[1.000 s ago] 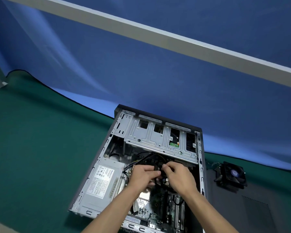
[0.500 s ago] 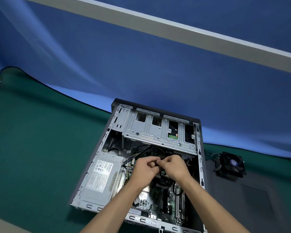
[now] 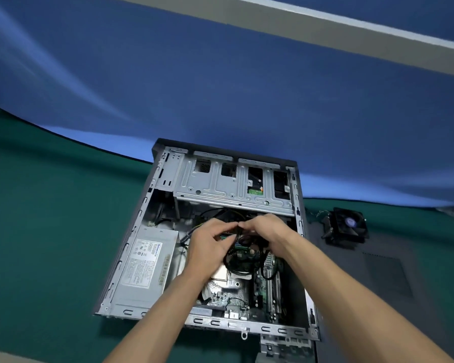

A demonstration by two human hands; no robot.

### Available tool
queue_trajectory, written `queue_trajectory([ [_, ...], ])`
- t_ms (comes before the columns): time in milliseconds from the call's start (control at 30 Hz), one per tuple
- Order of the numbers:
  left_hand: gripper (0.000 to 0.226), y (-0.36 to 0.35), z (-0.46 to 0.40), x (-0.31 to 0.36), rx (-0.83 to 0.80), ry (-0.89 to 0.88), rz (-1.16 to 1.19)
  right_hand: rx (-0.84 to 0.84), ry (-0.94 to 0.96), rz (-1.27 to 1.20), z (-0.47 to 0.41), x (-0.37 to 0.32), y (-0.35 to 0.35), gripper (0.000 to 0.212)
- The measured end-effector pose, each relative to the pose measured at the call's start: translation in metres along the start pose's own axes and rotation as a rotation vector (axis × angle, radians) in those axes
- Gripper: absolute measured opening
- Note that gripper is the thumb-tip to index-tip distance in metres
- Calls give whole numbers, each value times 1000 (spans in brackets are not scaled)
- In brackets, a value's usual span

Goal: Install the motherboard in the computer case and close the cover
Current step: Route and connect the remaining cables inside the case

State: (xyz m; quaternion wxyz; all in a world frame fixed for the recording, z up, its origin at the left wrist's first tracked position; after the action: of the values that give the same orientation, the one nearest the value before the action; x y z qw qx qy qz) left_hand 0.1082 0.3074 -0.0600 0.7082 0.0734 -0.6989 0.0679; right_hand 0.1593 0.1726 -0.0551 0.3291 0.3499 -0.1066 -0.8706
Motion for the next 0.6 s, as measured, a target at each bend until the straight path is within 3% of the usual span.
queue_trajectory([
  [200, 28, -13, 10, 19, -99, -344, -284, 11, -16, -61, 4, 7, 1, 11],
  [367, 28, -18, 16, 37, -86, -625, -442, -25, -6, -137, 6, 5, 0, 9],
  [500, 16, -19, 12, 27, -50, -374, -334, -31, 106, -11, 10, 0, 1, 12],
  [600, 13, -9, 5, 8, 22, -153, -182, 109, 239, 164, 16, -7, 13, 23],
])
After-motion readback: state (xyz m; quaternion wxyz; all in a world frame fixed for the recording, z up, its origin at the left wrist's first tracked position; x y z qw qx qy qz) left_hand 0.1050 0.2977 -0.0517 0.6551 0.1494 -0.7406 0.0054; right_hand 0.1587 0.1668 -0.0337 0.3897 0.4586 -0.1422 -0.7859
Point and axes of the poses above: each hand's wrist, its own z-axis away from the middle knuckle, its own y-axis out of the back of the hand, x = y × z, the point moved 6 cm from there along -z, towards the middle knuckle, and after that the axes turned 15 degrees about z, right-handed, at the moved point
